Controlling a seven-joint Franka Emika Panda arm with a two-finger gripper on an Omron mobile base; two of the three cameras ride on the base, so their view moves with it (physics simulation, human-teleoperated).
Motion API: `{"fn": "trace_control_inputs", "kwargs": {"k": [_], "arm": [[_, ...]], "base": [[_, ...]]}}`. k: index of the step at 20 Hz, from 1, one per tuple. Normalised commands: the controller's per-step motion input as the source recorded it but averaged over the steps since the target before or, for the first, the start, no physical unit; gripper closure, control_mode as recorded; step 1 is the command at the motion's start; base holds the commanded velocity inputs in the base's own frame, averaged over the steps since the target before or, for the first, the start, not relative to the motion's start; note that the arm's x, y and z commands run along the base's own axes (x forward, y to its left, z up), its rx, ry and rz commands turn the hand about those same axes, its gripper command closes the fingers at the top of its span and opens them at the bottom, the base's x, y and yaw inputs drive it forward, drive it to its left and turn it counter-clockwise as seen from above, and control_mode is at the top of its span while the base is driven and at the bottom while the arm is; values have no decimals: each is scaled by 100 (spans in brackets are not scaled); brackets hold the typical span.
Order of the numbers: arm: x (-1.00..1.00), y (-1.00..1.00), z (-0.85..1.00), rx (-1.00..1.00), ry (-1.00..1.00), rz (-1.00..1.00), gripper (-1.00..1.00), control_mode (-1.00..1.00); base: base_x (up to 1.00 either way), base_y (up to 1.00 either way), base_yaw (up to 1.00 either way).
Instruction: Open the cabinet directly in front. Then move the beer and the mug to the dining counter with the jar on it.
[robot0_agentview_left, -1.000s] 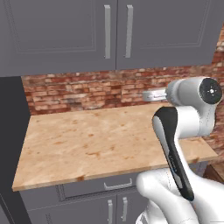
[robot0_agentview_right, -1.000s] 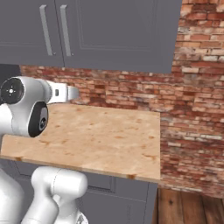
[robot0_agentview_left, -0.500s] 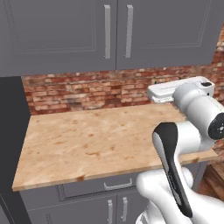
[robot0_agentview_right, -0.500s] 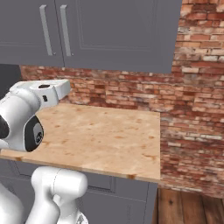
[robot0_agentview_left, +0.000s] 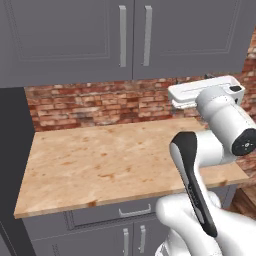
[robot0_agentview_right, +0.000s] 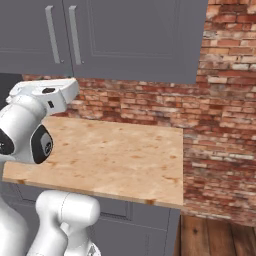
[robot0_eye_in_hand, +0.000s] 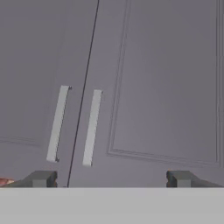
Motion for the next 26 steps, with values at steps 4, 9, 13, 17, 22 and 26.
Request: {"fn": "trace_control_inputs", "kwargs": {"k": [4,9,13,17,22,26], "arm": [[46,36,52,0,1,0,-100,-100],[72,25,28,0,3,0,-100,-100],[53,2,0,0,9,0,-100,-100],[59,0,0,0,11,0,-100,-100],[84,0,0,0,15,0,-100,-100],[90,5,-1,1,16,0,-100,-100]], "base": [[0,0,0],[0,0,0],[0,0,0],[0,0,0],[0,0,0],[0,0,0]]}}
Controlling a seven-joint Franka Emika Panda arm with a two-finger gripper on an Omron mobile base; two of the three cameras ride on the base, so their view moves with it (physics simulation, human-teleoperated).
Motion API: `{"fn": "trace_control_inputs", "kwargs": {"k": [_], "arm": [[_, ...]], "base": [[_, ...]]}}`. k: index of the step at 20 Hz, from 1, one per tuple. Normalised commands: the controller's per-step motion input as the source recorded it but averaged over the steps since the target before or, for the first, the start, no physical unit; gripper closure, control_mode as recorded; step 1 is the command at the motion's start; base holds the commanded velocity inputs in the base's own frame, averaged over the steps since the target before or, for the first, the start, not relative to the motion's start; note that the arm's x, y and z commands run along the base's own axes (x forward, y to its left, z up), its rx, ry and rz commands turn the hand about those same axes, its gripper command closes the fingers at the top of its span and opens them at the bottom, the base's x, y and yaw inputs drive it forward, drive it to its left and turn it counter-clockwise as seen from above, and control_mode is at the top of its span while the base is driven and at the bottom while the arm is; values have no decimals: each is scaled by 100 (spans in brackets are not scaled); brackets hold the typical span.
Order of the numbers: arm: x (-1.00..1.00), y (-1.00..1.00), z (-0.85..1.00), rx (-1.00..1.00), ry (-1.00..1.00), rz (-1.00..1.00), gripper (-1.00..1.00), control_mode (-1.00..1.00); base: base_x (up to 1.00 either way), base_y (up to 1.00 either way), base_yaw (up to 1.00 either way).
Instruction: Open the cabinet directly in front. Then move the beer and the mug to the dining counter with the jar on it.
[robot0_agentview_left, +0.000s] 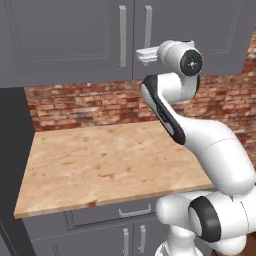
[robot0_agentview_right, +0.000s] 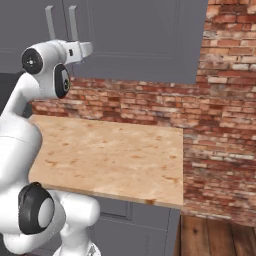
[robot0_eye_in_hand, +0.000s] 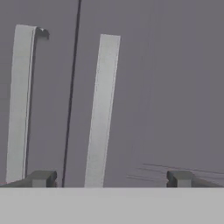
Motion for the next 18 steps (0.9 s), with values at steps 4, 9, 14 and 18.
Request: {"fn": "trace_control_inputs", "kwargs": {"k": [4,9,14,18], "arm": [[100,8,-12,7,16,0,-100,-100],[100,0,-60,9,8,2,-100,-100],[100,0,-71,1,0,3,100,-100],[44,0,-22,0,-1,0,100,-100]], "base": [[0,0,0],[0,0,0],[0,0,0],[0,0,0]]}}
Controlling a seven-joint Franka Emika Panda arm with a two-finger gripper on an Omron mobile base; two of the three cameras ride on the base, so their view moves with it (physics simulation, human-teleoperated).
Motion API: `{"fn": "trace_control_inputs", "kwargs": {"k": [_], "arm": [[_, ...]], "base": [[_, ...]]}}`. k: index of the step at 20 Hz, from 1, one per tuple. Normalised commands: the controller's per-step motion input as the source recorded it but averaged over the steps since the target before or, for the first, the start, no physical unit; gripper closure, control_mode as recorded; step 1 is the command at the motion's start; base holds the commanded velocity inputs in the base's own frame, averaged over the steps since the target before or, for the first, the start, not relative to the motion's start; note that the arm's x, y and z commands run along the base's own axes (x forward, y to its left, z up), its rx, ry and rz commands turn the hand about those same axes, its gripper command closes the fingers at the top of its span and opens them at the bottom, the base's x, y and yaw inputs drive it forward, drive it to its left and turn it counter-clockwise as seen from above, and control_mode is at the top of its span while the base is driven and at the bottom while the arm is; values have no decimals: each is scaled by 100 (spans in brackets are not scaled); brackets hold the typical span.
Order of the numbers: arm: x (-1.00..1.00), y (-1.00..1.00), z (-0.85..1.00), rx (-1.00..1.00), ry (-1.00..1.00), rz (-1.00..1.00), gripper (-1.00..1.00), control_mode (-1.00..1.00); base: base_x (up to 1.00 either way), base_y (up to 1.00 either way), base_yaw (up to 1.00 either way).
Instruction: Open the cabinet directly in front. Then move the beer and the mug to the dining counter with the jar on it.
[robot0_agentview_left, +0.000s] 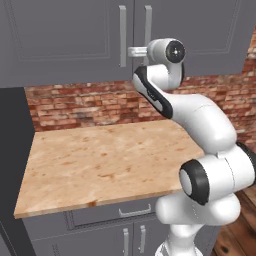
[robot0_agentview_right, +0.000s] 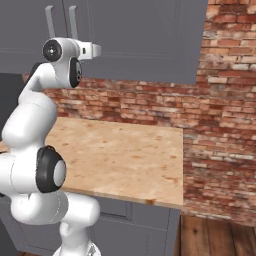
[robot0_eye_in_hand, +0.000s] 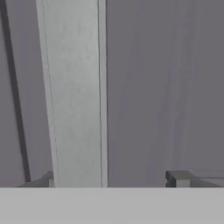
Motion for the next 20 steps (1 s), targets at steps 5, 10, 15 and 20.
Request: {"fn": "trace_control_inputs", "kwargs": {"k": [5,10,15,20], "arm": [[0,0,0,0,0,0,100,-100],[-40,-25,14,4,-6,0,100,-100],[-92,-65,39,7,-17,0,100,-100],[-100,-88,32,10,-23,0,100,-100]], "base": [[0,0,0],[0,0,0],[0,0,0],[0,0,0]]}}
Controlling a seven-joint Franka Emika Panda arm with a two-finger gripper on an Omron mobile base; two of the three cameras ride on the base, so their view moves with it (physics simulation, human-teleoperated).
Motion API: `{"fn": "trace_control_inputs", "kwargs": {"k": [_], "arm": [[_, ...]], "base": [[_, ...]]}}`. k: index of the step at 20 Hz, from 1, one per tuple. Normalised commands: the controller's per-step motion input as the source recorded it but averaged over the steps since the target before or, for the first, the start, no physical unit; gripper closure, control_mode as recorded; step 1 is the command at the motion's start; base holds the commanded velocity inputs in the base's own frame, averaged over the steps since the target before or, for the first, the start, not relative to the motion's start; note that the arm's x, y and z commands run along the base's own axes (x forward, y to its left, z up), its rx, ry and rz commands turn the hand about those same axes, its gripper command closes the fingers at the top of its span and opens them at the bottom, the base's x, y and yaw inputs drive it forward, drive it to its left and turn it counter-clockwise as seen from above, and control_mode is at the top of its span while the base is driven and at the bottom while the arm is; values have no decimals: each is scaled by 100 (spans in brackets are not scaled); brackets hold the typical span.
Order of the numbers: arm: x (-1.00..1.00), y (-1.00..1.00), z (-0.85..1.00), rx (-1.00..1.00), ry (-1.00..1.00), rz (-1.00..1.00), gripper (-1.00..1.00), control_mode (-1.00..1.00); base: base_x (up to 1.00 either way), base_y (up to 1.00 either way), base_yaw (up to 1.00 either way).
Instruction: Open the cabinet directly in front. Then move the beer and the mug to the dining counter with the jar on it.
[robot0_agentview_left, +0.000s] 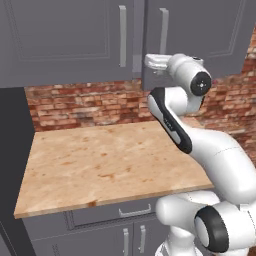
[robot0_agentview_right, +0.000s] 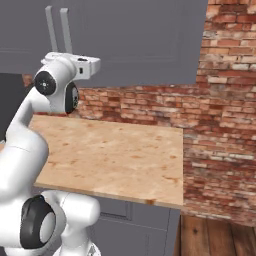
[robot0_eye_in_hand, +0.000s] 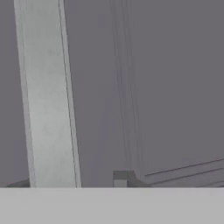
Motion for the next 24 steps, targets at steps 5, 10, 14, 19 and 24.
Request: {"fn": "trace_control_inputs", "kwargs": {"k": [5,10,14,19,24], "arm": [[-100,-99,40,12,-20,0,100,-100],[-100,-100,40,12,-18,0,100,-100],[-52,-57,24,6,-9,0,-100,-100],[-51,-7,9,3,-8,-3,-100,-100],[-100,10,26,2,-24,-13,-100,-100]], "base": [[0,0,0],[0,0,0],[0,0,0],[0,0,0],[0,0,0]]}}
